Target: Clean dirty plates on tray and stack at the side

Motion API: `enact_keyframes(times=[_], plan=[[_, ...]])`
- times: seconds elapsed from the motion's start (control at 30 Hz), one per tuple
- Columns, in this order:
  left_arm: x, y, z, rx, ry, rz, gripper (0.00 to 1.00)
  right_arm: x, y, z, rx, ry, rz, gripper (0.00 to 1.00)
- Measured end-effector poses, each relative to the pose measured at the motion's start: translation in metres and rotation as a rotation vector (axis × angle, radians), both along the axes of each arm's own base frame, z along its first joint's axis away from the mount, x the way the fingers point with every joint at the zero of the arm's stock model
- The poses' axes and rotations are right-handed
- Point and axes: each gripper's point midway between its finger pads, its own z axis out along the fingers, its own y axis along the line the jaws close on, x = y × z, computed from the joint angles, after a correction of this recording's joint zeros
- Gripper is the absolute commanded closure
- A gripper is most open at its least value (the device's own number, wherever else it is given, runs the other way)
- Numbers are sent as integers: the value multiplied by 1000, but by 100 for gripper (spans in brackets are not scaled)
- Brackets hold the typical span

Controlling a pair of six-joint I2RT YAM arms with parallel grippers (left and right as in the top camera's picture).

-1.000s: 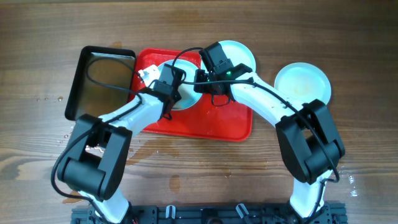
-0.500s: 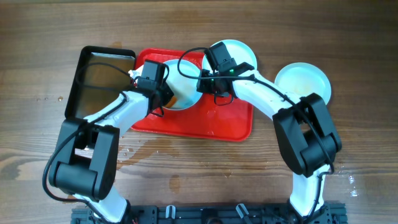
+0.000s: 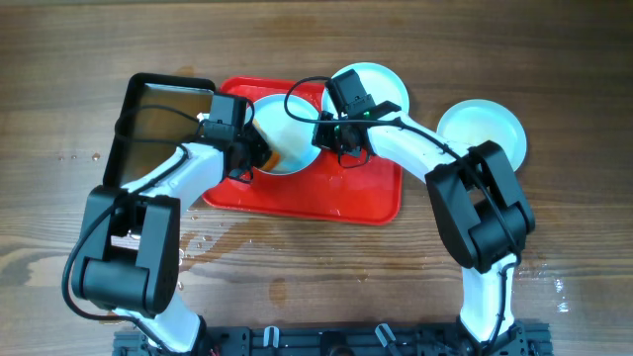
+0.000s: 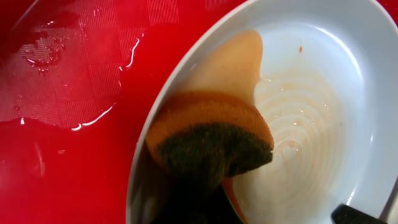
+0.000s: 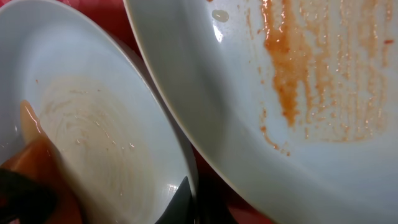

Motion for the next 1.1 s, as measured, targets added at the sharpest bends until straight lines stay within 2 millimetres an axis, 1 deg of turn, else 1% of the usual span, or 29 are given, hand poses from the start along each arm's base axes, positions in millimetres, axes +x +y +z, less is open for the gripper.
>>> enact_keyframes(times=[0.1,0.27,0.5,0.8,1.03,1.1], plan=[[3,0,1,-16,-17,-9,96,-1,0,0,-1,3,0,96],[18,1,2,5,-101,-48,96,-2,-1,-1,4,16,-9,96],[23,4,3,47,-135,-51,96,-3,1,0,13,24,-9,96],[40,6,6,66,-214,-30,96,-5,1,-1,19,36,-14,95],[53,8,16,74,-280,-7,96,-7,2,-1,25,45,-8,96],[61,13,25,96,-326,17,96,-7,3,-1,27,47,-7,96]])
